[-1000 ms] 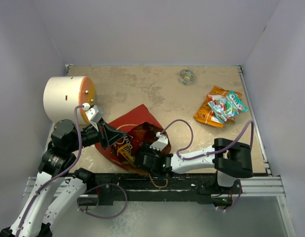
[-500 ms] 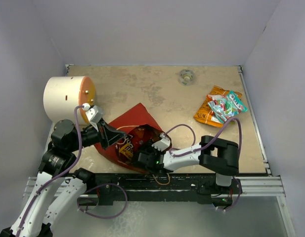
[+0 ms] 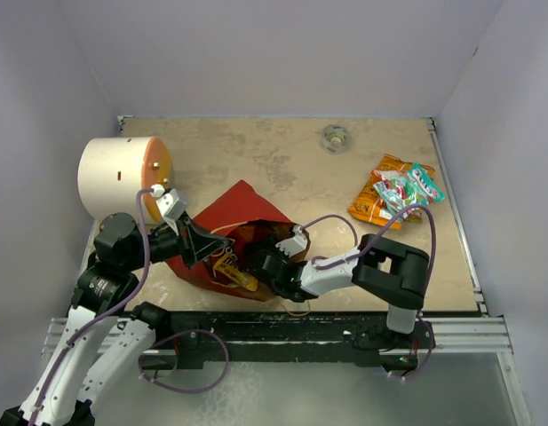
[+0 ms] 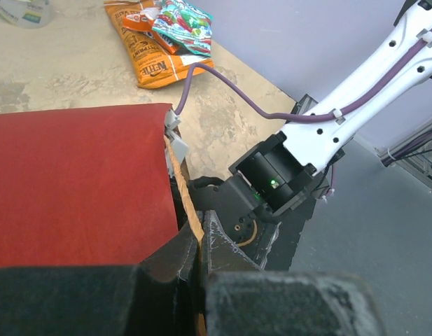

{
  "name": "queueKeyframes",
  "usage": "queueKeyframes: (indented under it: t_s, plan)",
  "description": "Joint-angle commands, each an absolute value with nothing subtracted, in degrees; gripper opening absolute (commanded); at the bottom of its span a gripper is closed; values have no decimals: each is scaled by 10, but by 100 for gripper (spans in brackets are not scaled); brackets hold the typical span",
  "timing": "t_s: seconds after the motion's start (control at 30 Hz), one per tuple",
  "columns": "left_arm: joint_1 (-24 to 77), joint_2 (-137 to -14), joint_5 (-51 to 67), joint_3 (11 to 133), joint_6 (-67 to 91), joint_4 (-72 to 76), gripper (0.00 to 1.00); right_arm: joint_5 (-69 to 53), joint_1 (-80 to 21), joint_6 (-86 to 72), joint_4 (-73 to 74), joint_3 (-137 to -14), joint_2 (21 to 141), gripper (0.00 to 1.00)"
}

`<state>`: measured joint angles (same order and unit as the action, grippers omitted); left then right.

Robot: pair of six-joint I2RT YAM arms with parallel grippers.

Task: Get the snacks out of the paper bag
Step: Take out the snack from the paper bag.

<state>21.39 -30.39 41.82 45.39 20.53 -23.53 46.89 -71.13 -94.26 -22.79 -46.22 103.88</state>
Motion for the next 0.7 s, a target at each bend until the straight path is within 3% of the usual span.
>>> queueKeyframes:
  t_s: [0.0,0.27,0.37,0.4,0.53,0.67]
  plan:
    - [210,-302,429,454,208,-208,0,473,-689,-927,-296,-474,1063,47]
    - [211,-303,428,455,208,-208,0,452,-671,-897,-411,-500,1126,50]
    - [211,-305,434,456,208,-212,0,441,-659,-891,-439,-512,1151,47]
    - [211,-305,435,455,208,-211,0,441,-655,-890,-450,-517,1159,43]
    - [211,-311,417,458,208,-220,0,414,-633,-825,-498,-547,1172,10]
    - [211,-315,389,461,209,-228,0,419,-626,-681,-525,-560,1124,0]
